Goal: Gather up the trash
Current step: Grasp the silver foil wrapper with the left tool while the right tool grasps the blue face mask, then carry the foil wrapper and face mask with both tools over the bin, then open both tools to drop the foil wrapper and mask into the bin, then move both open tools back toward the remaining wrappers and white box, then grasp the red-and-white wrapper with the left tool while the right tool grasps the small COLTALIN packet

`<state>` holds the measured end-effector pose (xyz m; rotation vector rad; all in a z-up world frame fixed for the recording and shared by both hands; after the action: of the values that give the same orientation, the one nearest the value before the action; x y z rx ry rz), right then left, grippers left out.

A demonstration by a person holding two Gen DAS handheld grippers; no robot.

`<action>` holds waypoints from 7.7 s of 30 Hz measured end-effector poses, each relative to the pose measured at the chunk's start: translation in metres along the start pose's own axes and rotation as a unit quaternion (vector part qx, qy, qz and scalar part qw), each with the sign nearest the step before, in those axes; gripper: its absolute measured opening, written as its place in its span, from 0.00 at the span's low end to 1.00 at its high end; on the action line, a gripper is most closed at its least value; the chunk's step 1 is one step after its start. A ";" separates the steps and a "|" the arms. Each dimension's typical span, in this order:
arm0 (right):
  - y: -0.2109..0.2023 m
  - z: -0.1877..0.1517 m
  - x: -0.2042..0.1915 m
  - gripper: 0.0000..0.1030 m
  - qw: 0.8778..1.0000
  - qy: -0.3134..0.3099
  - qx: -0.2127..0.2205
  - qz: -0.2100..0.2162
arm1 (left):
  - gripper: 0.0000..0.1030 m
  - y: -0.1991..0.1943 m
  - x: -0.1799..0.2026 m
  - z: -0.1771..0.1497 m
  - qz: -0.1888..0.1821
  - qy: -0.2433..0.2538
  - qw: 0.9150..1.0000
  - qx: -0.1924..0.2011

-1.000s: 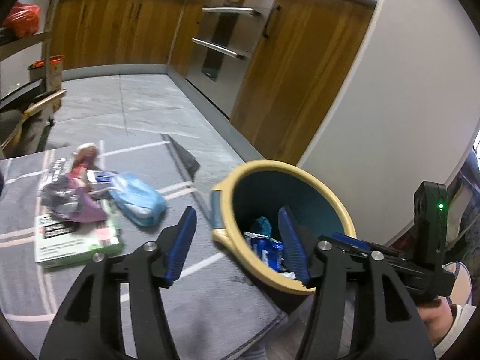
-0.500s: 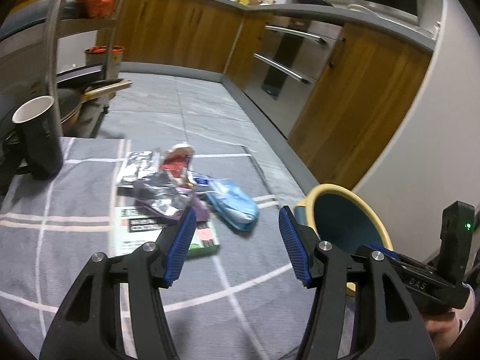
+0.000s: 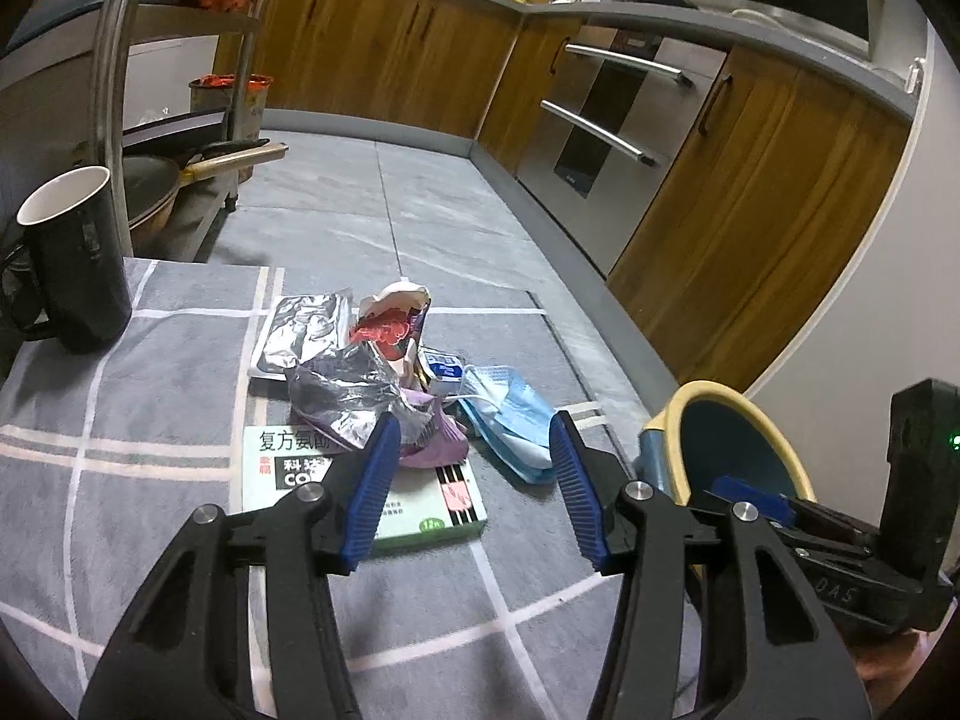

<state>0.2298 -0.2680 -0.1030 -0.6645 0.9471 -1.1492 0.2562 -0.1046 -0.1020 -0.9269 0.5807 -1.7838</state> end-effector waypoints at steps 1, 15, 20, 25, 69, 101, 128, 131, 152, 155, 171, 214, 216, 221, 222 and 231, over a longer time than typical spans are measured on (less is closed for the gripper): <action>0.004 0.002 -0.002 0.51 1.000 -0.002 -0.001 0.000 | 0.48 0.003 -0.001 0.001 0.003 -0.001 1.000 -0.002; 0.065 0.034 -0.017 0.51 0.999 -0.002 -0.032 0.014 | 0.24 0.049 -0.019 0.005 0.004 -0.013 0.999 -0.051; 0.084 0.038 -0.022 0.51 0.999 -0.007 -0.048 0.011 | 0.16 0.057 -0.018 0.003 0.004 -0.005 0.998 -0.065; 0.092 0.035 -0.025 0.43 0.998 -0.004 -0.053 0.017 | 0.09 0.056 -0.024 0.001 -0.002 -0.017 0.998 -0.068; -0.062 -0.017 0.004 0.18 0.997 0.033 0.053 0.049 | 0.05 -0.045 0.050 -0.019 -0.049 0.037 0.998 0.005; -0.129 -0.064 0.125 0.18 0.986 0.138 0.093 -0.014 | 0.05 -0.010 0.243 -0.064 -0.166 0.206 0.964 -0.034; -0.115 -0.067 0.131 0.19 0.986 0.150 0.066 -0.033 | 0.26 0.040 0.241 -0.094 -0.153 0.213 0.959 -0.105; -0.113 -0.068 0.131 0.19 0.986 0.146 0.062 -0.040 | 0.33 0.038 0.240 -0.093 -0.152 0.211 0.960 -0.099; -0.106 -0.068 0.128 0.41 0.986 0.149 0.063 -0.052 | 0.53 0.015 0.188 -0.070 -0.129 0.158 0.976 -0.072; -0.107 -0.065 0.121 0.50 0.986 0.144 0.067 -0.048 | 0.62 0.010 0.172 -0.064 -0.119 0.142 0.981 -0.066; -0.101 -0.028 0.057 0.62 0.994 0.081 0.072 -0.024 | 0.74 -0.033 0.066 -0.011 -0.036 0.090 0.994 -0.047; 0.055 0.053 -0.020 0.69 0.999 0.016 -0.036 0.029 | 0.05 0.108 -0.029 0.050 0.050 0.073 0.984 -0.153; 0.061 0.055 -0.019 0.69 0.998 0.025 -0.038 0.033 | 0.05 0.101 -0.026 0.055 0.033 0.063 0.987 -0.145; 0.078 0.058 -0.023 0.69 0.997 0.040 -0.048 0.040 | 0.05 0.084 -0.018 0.066 -0.034 0.028 0.990 -0.132; 0.081 0.059 -0.024 0.69 0.997 0.041 -0.049 0.041 | 0.05 0.079 -0.017 0.068 -0.045 0.025 0.991 -0.127; 0.114 0.071 -0.047 0.69 0.996 0.045 -0.059 0.042 | 0.05 0.044 -0.016 0.089 -0.097 -0.009 0.991 -0.090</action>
<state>0.3389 -0.1909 -0.1520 -0.6662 1.1159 -1.0614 0.3557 -0.1041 -0.0865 -1.1561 0.6678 -1.9150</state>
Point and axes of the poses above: each gripper's, at about its wrist camera, not at the fingertips, and y roughly the way its jaws point, x to its right, z to its top, the point moved 10 cm from there along y, roughly the way its jaws point, and after that the axes turned 10 degrees about -x, right-handed, at the moved point
